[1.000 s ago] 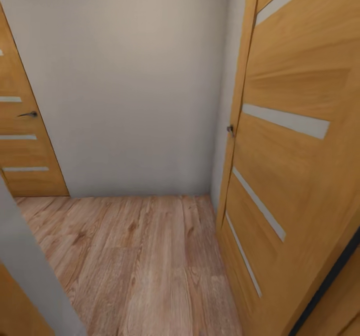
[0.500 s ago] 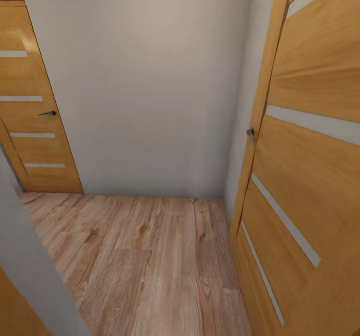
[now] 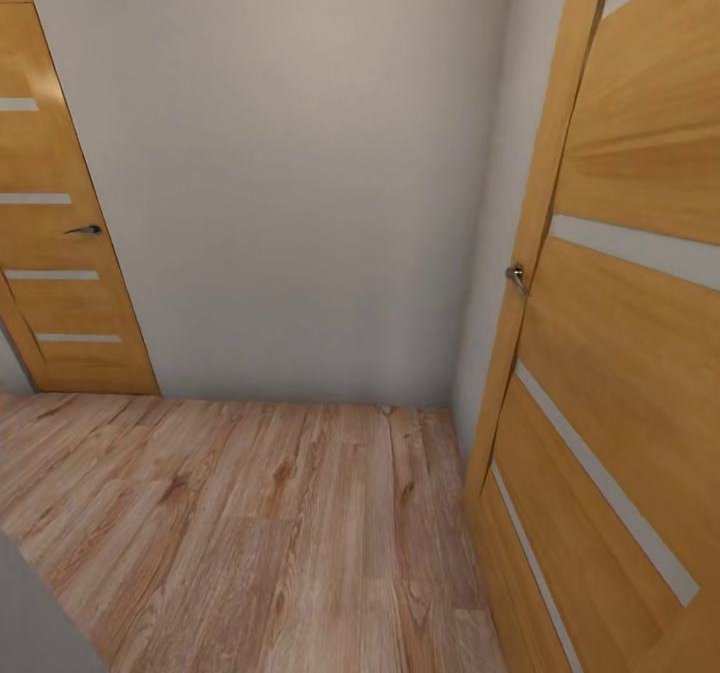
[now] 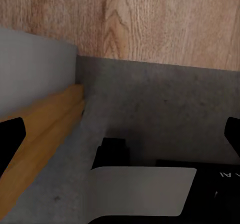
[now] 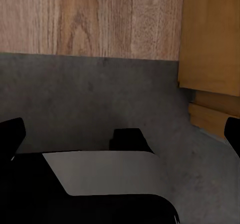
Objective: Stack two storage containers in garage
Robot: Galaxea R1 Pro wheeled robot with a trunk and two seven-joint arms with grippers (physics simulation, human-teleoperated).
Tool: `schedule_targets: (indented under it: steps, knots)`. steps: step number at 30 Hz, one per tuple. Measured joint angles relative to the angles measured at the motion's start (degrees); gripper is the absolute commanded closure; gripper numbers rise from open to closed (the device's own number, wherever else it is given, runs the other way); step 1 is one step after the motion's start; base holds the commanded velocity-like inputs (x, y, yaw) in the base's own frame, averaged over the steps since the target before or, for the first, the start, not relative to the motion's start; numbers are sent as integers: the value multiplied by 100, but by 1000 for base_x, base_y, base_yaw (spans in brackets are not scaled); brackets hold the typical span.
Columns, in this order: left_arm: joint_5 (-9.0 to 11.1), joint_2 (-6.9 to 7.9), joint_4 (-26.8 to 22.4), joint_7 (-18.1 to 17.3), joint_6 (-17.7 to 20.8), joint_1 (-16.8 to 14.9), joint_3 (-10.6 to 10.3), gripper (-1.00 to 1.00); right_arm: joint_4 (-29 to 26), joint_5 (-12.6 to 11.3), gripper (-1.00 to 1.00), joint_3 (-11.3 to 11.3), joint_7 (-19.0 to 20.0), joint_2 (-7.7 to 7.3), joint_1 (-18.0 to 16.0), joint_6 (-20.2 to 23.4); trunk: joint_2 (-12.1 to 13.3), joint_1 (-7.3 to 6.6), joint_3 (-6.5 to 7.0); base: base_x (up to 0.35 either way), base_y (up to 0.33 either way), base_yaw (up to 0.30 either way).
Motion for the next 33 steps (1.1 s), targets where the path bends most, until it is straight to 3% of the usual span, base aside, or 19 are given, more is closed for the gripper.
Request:
schedule_targets:
  steps: [17,33]
  knots:
    - [0,-2,0,-1,-6,0,0,-100,0,0,-100,0,0,0,0,2,0,-1,0,100,-52,0]
    - [0,6,0,-6,16,0,0,-100,0,0,-100,0,0,0,0,0,0,-3,0,306,0,0]
